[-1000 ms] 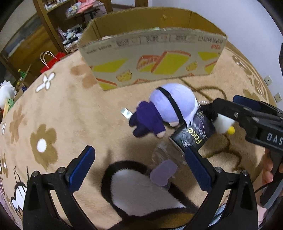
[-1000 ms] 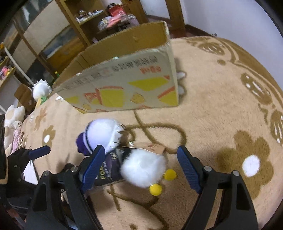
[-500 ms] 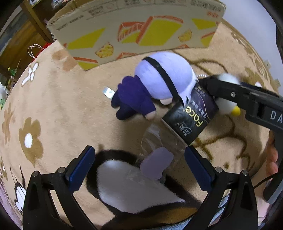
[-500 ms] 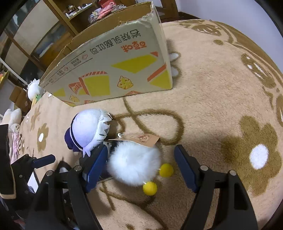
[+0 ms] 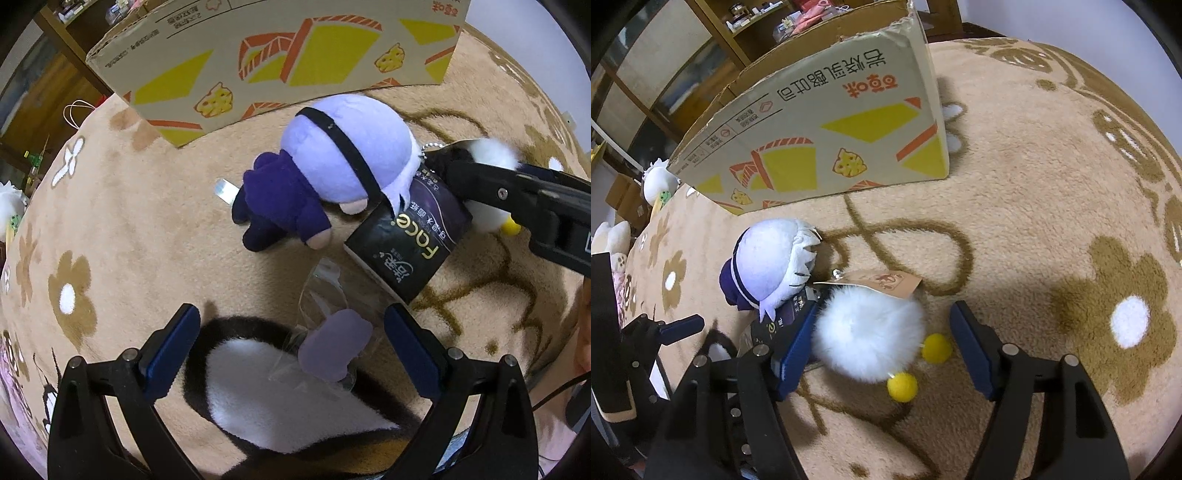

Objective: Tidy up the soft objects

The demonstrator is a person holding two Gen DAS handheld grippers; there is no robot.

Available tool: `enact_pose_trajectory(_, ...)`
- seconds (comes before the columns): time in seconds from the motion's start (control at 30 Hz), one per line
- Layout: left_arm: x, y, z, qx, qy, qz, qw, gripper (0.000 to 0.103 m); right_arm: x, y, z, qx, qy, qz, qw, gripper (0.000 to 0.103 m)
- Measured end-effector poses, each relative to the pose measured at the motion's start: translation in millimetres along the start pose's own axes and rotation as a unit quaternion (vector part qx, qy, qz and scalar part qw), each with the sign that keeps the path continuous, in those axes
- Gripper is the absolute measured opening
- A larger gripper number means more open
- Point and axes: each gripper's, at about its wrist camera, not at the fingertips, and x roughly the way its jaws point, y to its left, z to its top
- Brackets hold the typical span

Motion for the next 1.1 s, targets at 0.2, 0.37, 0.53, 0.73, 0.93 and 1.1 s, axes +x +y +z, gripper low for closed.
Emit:
enact_pose_trajectory(0.2,4.4,-7.9,-1.3,0.011,0.003,0.002,0.9999,0.099,1.1,-0.6,0.8,0.0,0.002,0.0,1.0,0.076)
enact_pose_trajectory(0.37,7.7,-16.3,-0.9,0.014,0.005,0.004,0.9999,0.1,1.3,-0.7,0.5,-0.001,0.003,0.0,1.0,0.076)
enact_pose_trajectory(0.53,9.1,-19.4,-1.6,0.015,0.006,0.006,0.9999,0.1,2.1,1.6,-1.6,-0.004,0.005,-0.002,1.0,0.076)
enact_pose_trajectory(0.73,13.1,-19.3,-2.0,0.011,0.012,-0.003,0.9999,0.101,3.7,3.7,-2.9,-0.004,0.005,-0.005,1.0,0.076)
enact_pose_trajectory(0.93,17.7,-13.9,-4.3,0.006,0.016,-0.009,0.9998,0.1,3.2,3.6,-2.6,-0.005,0.007,-0.006,1.0,0.076)
enact_pose_trajectory(1.1,20.8,-12.9,-8.0,0.012,0.024,-0.024,0.9994,0.089,2.9,3.7,-3.7,-0.003,0.011,-0.003,1.0,0.071)
